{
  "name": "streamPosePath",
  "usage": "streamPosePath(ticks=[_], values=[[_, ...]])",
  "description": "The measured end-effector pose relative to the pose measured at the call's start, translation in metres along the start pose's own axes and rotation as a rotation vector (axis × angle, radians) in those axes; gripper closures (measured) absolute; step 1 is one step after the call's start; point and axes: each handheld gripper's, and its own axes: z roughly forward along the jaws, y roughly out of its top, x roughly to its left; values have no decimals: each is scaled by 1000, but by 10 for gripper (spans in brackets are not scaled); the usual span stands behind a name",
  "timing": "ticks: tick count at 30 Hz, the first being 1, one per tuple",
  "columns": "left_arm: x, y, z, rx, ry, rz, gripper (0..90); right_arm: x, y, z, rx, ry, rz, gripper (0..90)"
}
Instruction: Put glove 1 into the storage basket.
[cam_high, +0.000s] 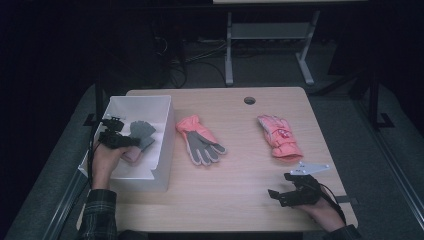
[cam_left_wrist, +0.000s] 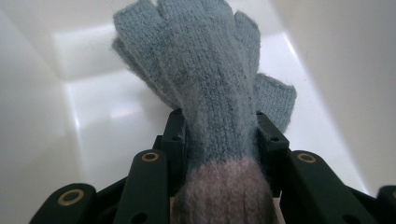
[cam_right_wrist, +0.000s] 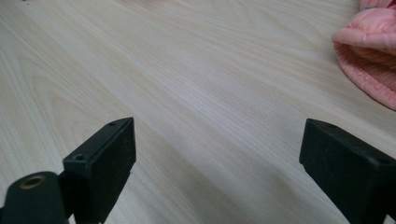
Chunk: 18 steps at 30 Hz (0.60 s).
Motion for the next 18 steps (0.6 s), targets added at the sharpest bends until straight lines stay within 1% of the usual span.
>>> streamPosePath(ticks=[1,4,5,7,9,11,13,14,18], values=[[0,0,2,11,-3,-5,631,0,0,-1,-1,1,-1,104],[0,-1,7,47,17,6,625,0,0,-1,2,0,0,104],[0,-2,10,57,15,10,617,0,0,0,2,0,2,104],[0,-3,14,77,17,8,596,-1,-1,0,3,0,-4,104],[0,-3,17,93,11,5,548,-1,-1,-1,4,0,0,104],[-1,-3,19,94,5,1,485,0,-1,-2,3,-2,3,104],[-3,-3,20,97,11,3,393,0,-1,-3,1,-3,-1,104],[-4,-3,19,90,21,4,367,0,-1,-3,-1,-2,0,104],[-7,-1,10,56,24,-6,284,0,-1,-3,-2,0,-1,104]])
